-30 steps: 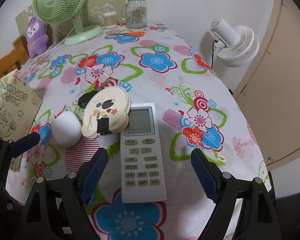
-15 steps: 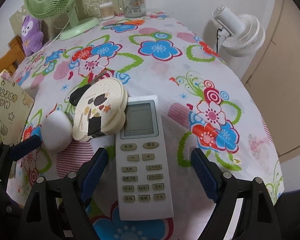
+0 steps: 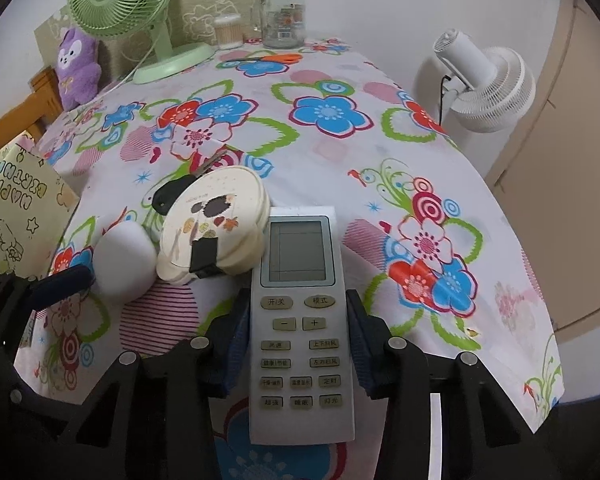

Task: Organize rigid objects
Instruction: 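Grasp the white remote with the right tool while the left tool grasps the white egg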

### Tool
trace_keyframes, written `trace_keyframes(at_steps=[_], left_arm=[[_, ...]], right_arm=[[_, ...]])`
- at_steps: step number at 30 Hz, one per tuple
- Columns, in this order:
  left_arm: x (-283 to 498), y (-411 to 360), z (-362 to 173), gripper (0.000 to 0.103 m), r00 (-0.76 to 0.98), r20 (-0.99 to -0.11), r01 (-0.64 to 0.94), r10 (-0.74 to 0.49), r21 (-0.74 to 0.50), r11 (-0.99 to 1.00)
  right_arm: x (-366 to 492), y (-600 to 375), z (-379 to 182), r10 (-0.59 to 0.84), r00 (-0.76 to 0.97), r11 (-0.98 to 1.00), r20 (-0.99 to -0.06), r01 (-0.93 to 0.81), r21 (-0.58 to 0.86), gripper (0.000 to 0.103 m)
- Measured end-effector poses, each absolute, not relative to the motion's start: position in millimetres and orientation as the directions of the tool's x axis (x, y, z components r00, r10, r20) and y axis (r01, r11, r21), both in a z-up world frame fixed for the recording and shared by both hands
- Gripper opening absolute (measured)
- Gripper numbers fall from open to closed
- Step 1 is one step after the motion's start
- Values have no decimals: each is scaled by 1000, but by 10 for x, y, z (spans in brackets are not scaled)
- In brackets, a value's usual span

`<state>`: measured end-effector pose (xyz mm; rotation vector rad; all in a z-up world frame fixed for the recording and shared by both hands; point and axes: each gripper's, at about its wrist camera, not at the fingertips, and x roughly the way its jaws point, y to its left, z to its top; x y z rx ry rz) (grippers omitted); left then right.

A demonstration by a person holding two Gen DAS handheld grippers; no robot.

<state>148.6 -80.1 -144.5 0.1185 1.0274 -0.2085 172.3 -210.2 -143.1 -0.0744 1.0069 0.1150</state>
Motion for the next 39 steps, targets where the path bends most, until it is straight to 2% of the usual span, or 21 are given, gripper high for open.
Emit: trace_keyframes(at_steps=[9,15,19,39], left_arm=[[1630,-750,-1446,97,517,-850,184,-101,-5,983],[1668,-750,-1416,81,535,-834,234,-138,-11,972],[1648,-739,-1382,57,543,-826,250,-154,-16,968],[1300,-670,-1285,57,543,-823,252,-165,-28,967]], right_arm=[[1749,-2288,-1365,28,549,998,-836,-65,-9,47],[1817,-2265,-1360,27,547,999,-837,-54,-3,47],[1847,-2193,-1352,32,543,998,-839,-61,-1,47],[1592,-1949,-1298,46,538,996,-841,-89,-3,47]])
